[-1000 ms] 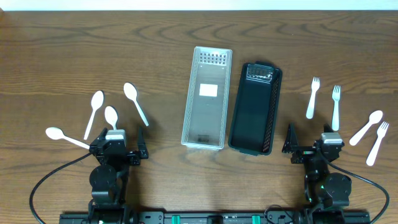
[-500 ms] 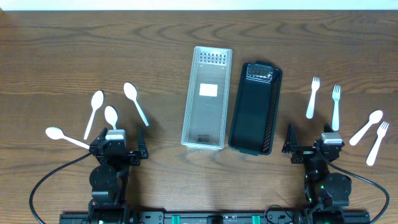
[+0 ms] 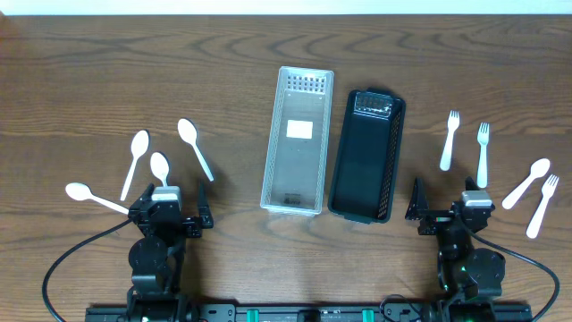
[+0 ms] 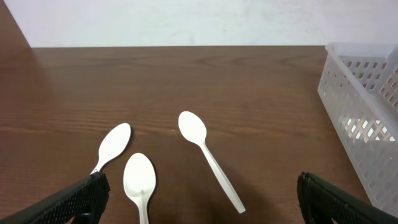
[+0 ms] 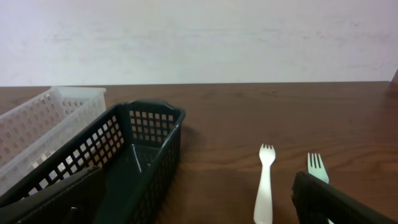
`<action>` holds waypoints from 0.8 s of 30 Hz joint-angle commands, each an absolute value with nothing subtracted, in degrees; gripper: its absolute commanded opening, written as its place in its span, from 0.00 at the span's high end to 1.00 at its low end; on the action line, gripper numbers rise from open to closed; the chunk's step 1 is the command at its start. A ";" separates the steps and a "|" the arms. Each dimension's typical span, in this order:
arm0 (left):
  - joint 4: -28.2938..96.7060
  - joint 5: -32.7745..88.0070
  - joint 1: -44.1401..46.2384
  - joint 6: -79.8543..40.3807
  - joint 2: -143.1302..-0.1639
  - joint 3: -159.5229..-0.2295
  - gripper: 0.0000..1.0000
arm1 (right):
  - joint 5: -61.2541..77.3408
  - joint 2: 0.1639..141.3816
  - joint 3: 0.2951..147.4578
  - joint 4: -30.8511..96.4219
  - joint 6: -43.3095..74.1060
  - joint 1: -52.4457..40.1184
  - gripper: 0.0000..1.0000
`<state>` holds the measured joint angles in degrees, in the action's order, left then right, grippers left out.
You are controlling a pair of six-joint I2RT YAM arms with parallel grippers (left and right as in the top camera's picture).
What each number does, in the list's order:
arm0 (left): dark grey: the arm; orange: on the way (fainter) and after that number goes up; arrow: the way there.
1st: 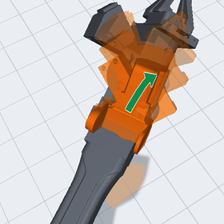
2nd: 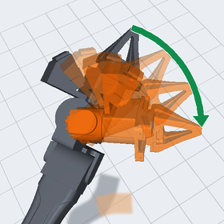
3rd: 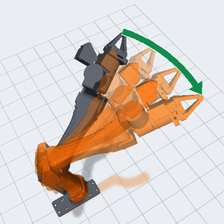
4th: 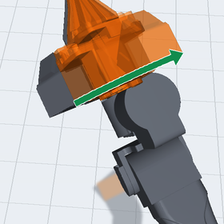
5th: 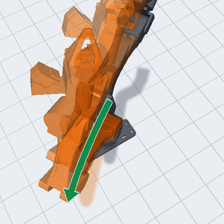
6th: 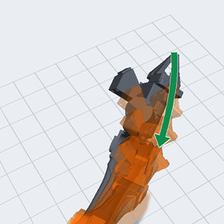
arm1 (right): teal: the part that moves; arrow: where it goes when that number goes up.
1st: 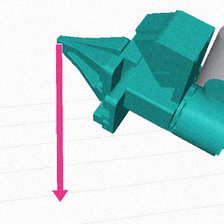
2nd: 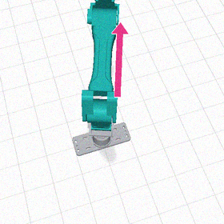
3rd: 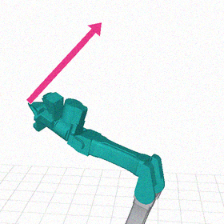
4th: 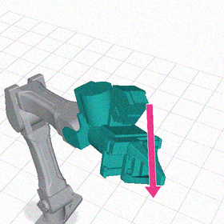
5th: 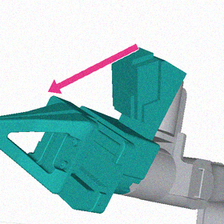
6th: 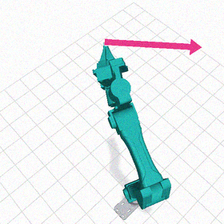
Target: Pack container
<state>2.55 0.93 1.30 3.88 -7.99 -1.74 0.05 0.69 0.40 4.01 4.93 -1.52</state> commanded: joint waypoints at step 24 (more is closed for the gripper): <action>1.67 -0.51 1.37 4.67 -7.84 -0.23 0.02 | 0.40 5.43 0.32 4.23 13.39 -1.78 0.01</action>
<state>1.10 0.60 1.30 3.95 -7.99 -1.23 0.08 3.36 0.40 3.99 8.19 -1.52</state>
